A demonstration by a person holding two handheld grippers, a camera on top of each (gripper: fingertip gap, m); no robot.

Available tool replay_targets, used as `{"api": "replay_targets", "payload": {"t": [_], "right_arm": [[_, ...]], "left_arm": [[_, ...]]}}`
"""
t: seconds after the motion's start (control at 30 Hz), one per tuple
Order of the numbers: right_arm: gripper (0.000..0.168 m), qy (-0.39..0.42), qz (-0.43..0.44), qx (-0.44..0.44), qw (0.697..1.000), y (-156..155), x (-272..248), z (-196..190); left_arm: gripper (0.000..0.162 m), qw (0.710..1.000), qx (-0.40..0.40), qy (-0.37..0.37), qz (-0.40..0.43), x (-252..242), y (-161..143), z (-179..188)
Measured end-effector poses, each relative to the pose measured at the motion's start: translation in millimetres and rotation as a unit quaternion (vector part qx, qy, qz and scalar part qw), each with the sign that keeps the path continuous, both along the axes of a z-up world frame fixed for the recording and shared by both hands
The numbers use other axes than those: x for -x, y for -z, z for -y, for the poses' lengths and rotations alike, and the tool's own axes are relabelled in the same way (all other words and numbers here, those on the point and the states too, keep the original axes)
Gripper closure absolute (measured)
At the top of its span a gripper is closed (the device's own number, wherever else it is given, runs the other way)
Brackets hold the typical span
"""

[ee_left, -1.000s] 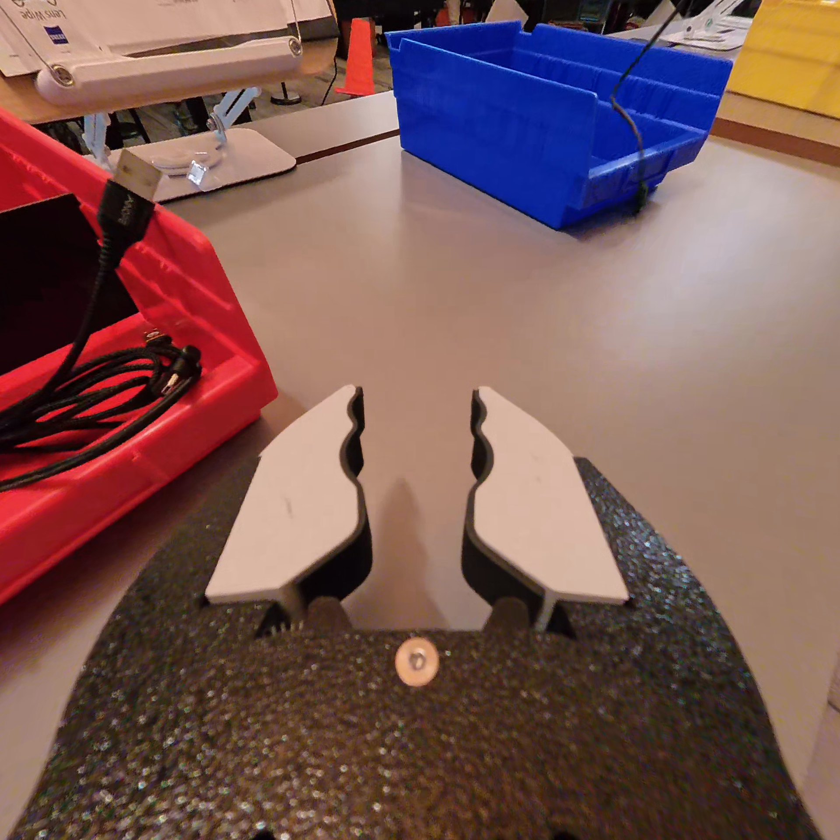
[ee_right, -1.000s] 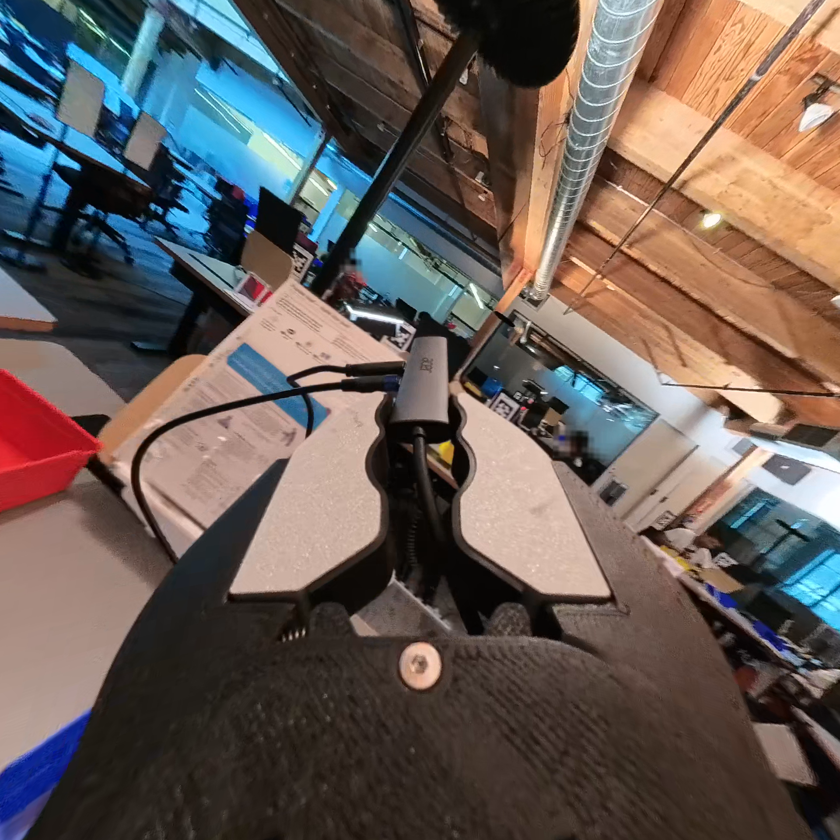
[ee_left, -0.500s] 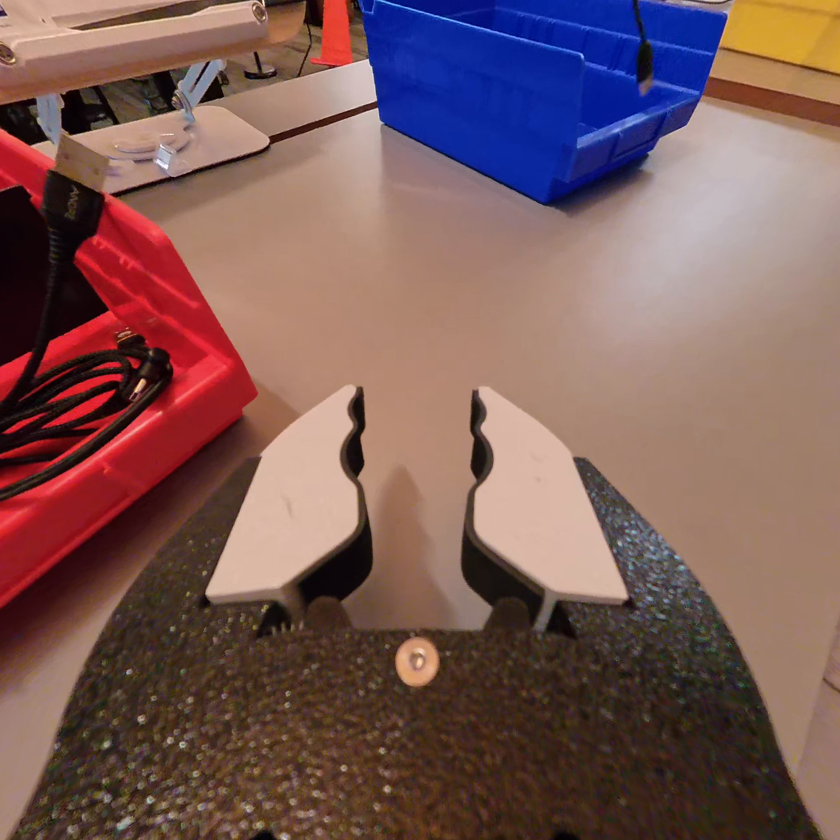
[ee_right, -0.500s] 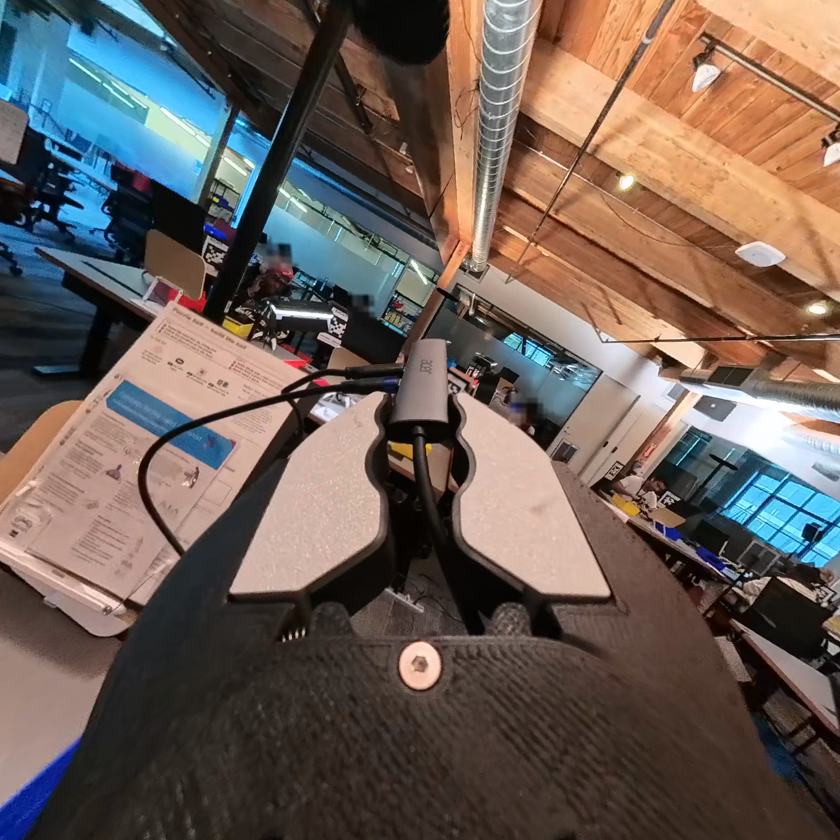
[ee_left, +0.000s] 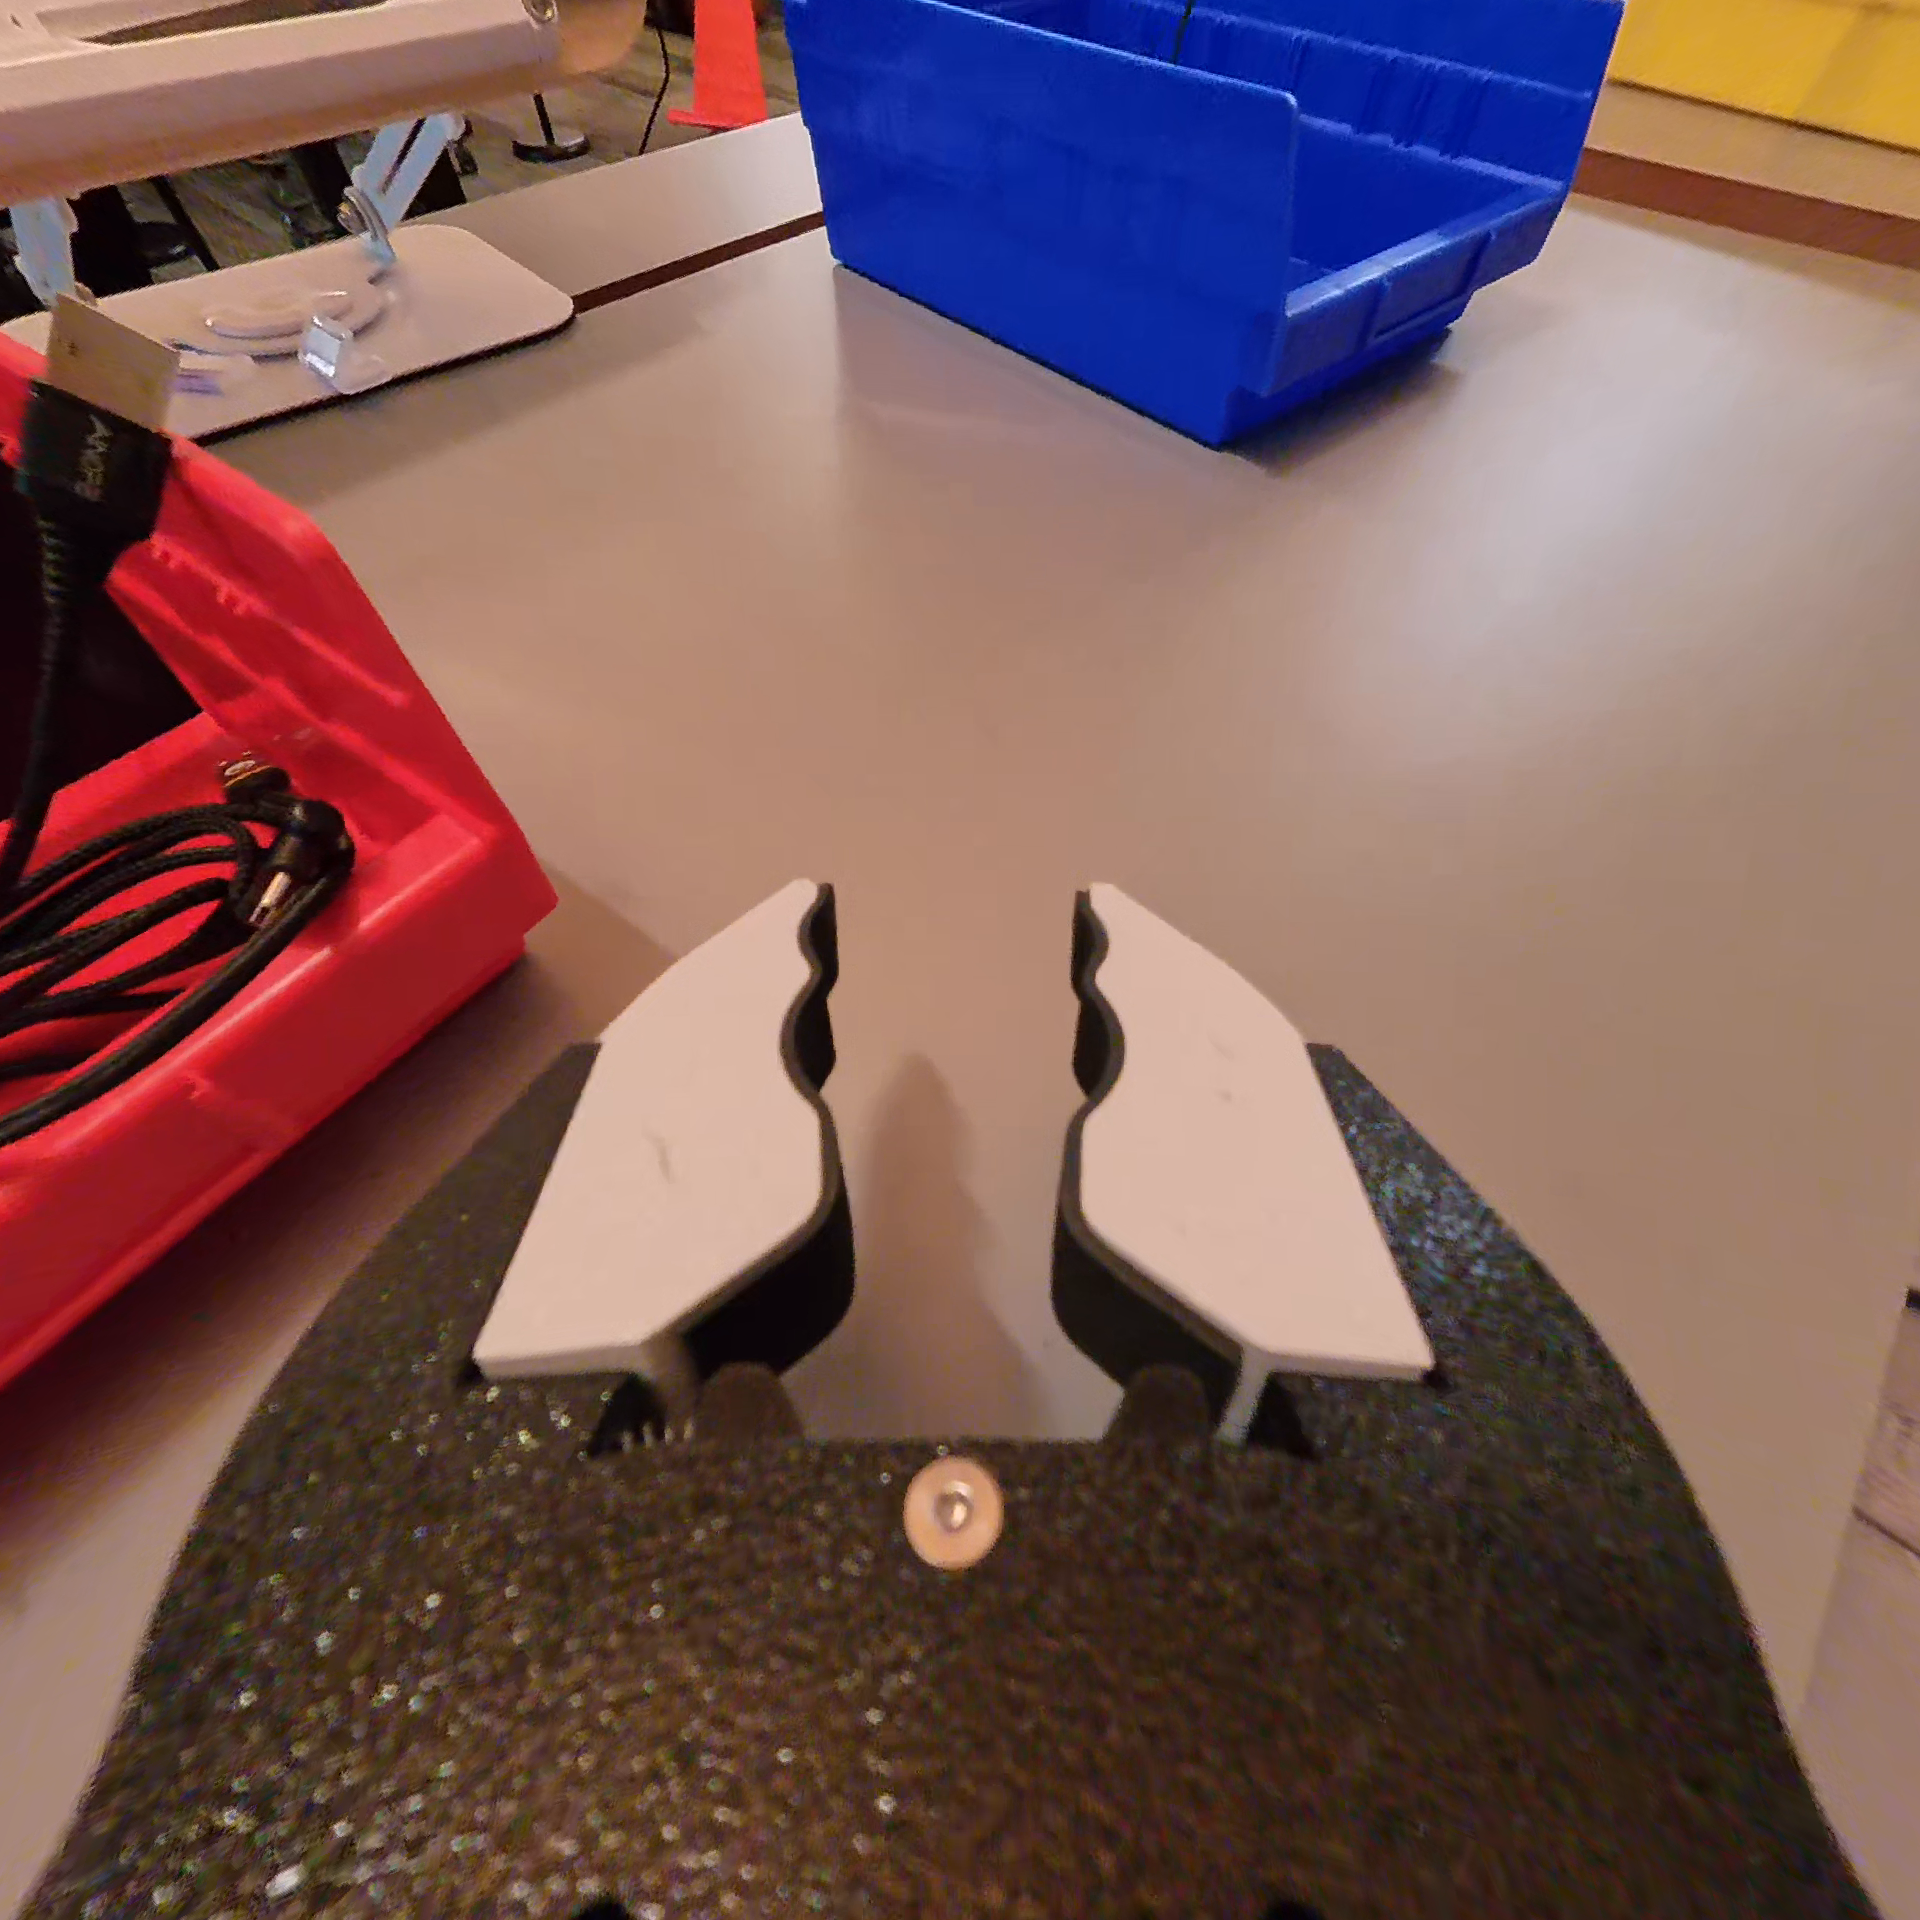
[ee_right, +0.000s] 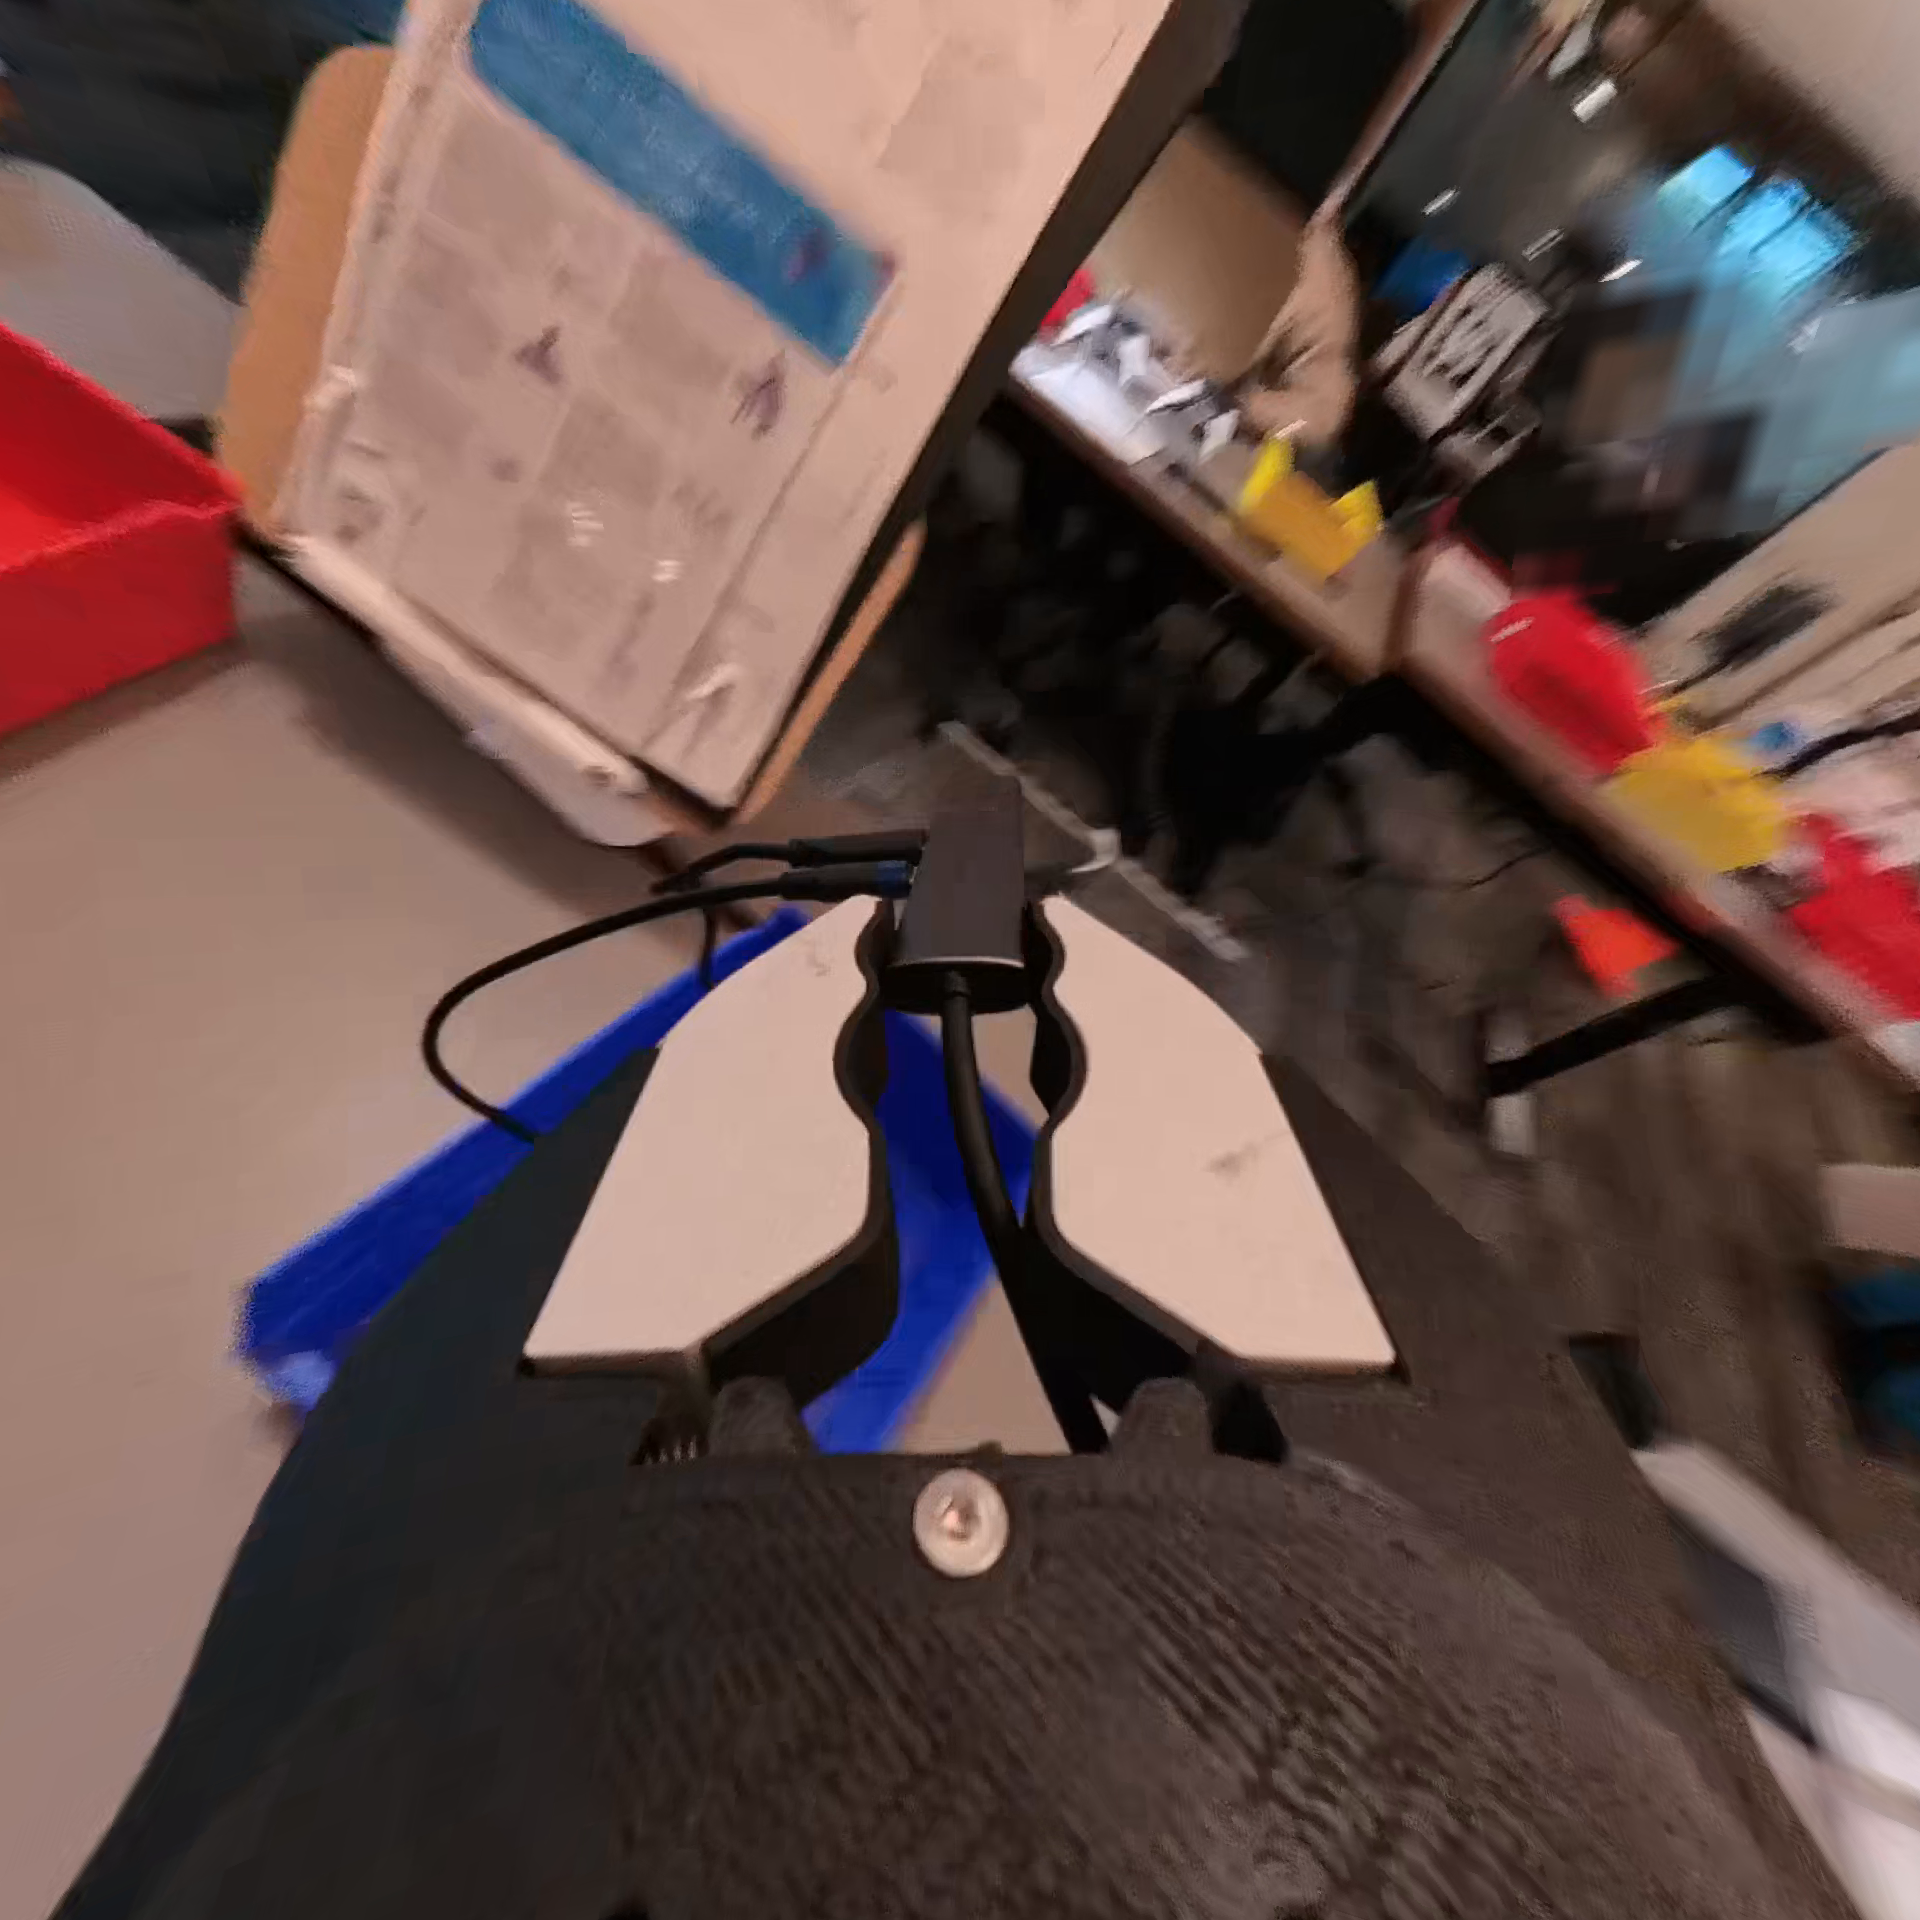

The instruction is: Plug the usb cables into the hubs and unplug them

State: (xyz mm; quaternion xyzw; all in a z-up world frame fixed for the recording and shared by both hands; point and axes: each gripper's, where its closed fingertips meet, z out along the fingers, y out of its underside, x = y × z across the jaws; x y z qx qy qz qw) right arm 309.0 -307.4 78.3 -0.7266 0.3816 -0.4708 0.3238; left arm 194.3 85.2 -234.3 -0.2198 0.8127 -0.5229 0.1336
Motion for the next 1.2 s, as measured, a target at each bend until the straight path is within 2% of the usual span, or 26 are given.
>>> {"api": "replay_targets", "payload": {"t": [0.1, 0.2, 0.37, 0.5, 0.53, 0.73, 0.77, 0.8, 0.83, 0.97, 1.07, 1.2], "right_arm": [[0.145, -0.035, -0.054, -0.151, 0.986, 55.4, -10.3, -18.4], [0.144, -0.049, -0.083, -0.270, 0.958, 90.0, -19.1, -24.0], [0.144, -0.026, -0.078, -0.417, 0.905, 126.4, -29.9, -6.8], [0.144, 0.002, -0.039, -0.553, 0.832, 142.2, -31.5, 27.7], [0.144, 0.014, -0.032, -0.559, 0.829, 149.3, -30.5, 36.6], [0.138, 0.139, -0.064, -0.420, 0.894, 209.0, -23.4, 72.3], [0.137, 0.138, -0.067, -0.401, 0.903, 212.4, -24.3, 71.3], [0.125, 0.132, -0.072, -0.382, 0.912, 214.2, -25.2, 68.2], [0.120, 0.131, -0.080, -0.358, 0.921, 215.8, -25.1, 66.3], [0.099, 0.151, -0.079, -0.207, 0.964, 207.2, -17.3, 68.8], [0.097, 0.130, -0.062, -0.159, 0.977, 190.7, -0.8, 46.7], [0.098, 0.051, -0.033, -0.206, 0.977, 186.3, 33.7, -27.0]], "left_arm": [[0.120, 1.000, -0.002, 0.002, 0.005, 1.0, -0.2, 0.3], [0.120, 1.000, -0.007, 0.004, 0.010, 2.1, 0.2, 1.1], [0.121, 1.000, -0.017, 0.010, 0.016, 4.1, 2.1, 2.9], [0.121, 1.000, -0.021, 0.014, 0.013, 4.7, 3.5, 3.9], [0.121, 1.000, -0.020, 0.014, 0.012, 4.6, 3.5, 3.9], [0.121, 1.000, -0.021, 0.015, 0.003, 3.6, 5.0, 4.5], [0.121, 1.000, -0.022, 0.016, 0.002, 3.6, 5.6, 4.7], [0.121, 1.000, -0.024, 0.016, 0.002, 3.5, 6.0, 4.9], [0.121, 1.000, -0.025, 0.016, 0.002, 3.5, 6.2, 5.0], [0.121, 1.000, -0.025, 0.015, 0.004, 3.0, 6.1, 5.2], [0.122, 1.000, -0.025, 0.015, 0.004, 2.6, 6.3, 5.5], [0.120, 1.000, -0.020, 0.018, 0.003, 2.8, 5.2, 5.8]]}}
